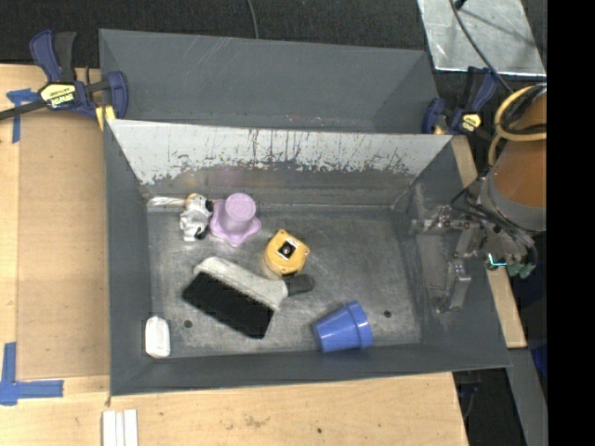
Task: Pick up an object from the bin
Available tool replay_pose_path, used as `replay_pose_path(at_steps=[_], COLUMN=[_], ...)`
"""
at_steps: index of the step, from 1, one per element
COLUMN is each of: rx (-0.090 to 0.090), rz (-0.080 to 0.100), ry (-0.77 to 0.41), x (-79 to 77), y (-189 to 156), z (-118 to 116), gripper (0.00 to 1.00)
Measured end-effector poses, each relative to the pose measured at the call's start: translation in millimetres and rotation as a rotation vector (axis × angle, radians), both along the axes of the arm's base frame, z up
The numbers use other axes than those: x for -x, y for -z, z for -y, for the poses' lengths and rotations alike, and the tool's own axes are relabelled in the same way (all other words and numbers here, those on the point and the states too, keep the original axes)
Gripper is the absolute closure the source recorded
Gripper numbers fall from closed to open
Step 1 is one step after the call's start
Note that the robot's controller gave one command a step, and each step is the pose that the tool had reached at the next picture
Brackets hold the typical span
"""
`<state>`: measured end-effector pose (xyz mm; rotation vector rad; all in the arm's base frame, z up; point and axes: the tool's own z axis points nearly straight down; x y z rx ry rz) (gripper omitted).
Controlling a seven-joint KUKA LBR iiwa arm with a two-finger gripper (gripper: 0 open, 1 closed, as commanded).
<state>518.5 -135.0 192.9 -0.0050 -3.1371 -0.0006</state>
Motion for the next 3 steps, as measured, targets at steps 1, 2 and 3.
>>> replay_pose_path(at_steps=[1, 2, 3], rx=[0.002, 0.002, 0.000], rz=[0.008, 0.009, 0.007], ry=[-0.003, -0.070, -0.169], x=[-1.8, -5.3, 23.9], y=[-4, 14, 16], z=[0, -30, -39], gripper=[0.00, 0.00, 0.00])
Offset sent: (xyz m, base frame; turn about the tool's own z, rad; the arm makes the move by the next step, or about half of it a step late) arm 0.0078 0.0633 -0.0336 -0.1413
